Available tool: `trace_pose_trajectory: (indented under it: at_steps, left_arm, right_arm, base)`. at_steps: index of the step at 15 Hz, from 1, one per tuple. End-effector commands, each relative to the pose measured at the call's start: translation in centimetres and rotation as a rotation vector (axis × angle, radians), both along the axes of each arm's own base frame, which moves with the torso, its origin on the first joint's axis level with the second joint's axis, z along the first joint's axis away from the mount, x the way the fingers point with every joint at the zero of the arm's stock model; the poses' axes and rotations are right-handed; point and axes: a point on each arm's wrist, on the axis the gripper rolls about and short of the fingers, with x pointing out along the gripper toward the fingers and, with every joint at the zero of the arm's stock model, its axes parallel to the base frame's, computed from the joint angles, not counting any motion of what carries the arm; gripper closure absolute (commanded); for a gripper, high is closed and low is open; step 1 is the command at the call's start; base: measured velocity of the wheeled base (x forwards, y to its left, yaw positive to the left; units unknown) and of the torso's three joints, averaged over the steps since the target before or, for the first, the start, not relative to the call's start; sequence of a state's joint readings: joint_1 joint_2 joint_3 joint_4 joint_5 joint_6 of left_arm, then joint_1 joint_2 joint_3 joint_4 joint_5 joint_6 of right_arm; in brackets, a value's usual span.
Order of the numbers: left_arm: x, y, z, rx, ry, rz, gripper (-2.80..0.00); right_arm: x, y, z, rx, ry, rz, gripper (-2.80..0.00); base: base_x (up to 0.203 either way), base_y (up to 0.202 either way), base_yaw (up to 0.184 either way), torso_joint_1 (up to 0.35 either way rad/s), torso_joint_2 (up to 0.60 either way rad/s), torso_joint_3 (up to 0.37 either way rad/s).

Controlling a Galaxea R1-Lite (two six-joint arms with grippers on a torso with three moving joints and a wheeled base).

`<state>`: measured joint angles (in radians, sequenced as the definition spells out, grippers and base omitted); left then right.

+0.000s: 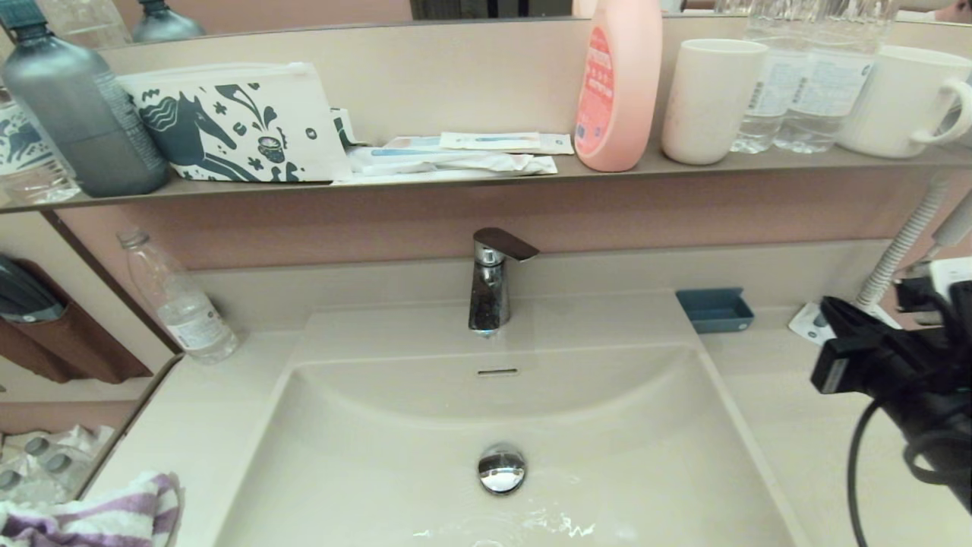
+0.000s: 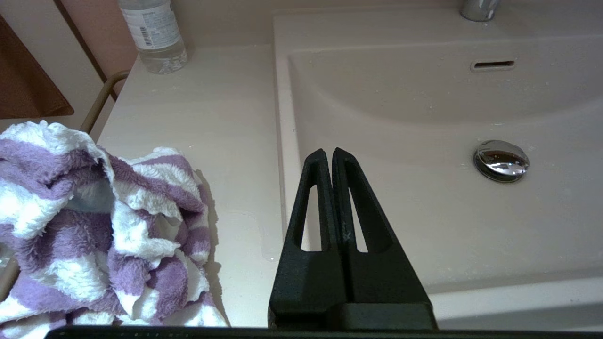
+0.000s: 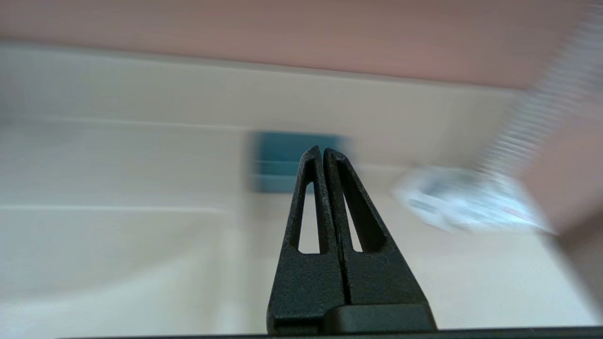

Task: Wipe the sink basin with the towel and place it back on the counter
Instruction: Pick up the cloth

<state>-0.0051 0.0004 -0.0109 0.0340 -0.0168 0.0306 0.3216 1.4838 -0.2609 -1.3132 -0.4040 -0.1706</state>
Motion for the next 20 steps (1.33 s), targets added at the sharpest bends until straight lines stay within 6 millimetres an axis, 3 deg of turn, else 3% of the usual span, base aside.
trace_pose_trajectory:
  at_steps: [1, 7, 12, 17, 20]
  left_arm:
    - [0.0, 0.0, 0.0, 0.0, -0.001, 0.0, 0.0]
    - [0.0, 0.0, 0.0, 0.0, -0.001, 0.0, 0.0]
    - [0.0, 0.0, 0.0, 0.0, -0.001, 0.0, 0.0]
    - [0.0, 0.0, 0.0, 0.0, -0.001, 0.0, 0.0]
    - [0.0, 0.0, 0.0, 0.0, -0.001, 0.0, 0.0]
  right_arm:
    - [-4.2, -2.6, 1.4, 0.029, -0.105, -0.077, 0.0]
    - [-13.2, -5.5, 2.0, 0.04, -0.206, -0.174, 0.0]
    - [-19.9, -6.6, -0.6, -0.026, 0.051, -0.218, 0.0]
    - [-20.8, -6.8, -1.2, -0.038, 0.115, -0.243, 0.0]
    - [-20.8, -6.9, -1.8, 0.063, 0.151, -0.264, 0.0]
  base:
    - [0.0, 0.0, 0.0, 0.0, 0.0, 0.0]
    - [0.0, 0.0, 0.0, 0.0, 0.0, 0.0]
    - [0.0, 0.0, 0.0, 0.0, 0.0, 0.0]
    - [0.0, 0.0, 0.0, 0.0, 0.0, 0.0]
    - [0.0, 0.0, 0.0, 0.0, 0.0, 0.0]
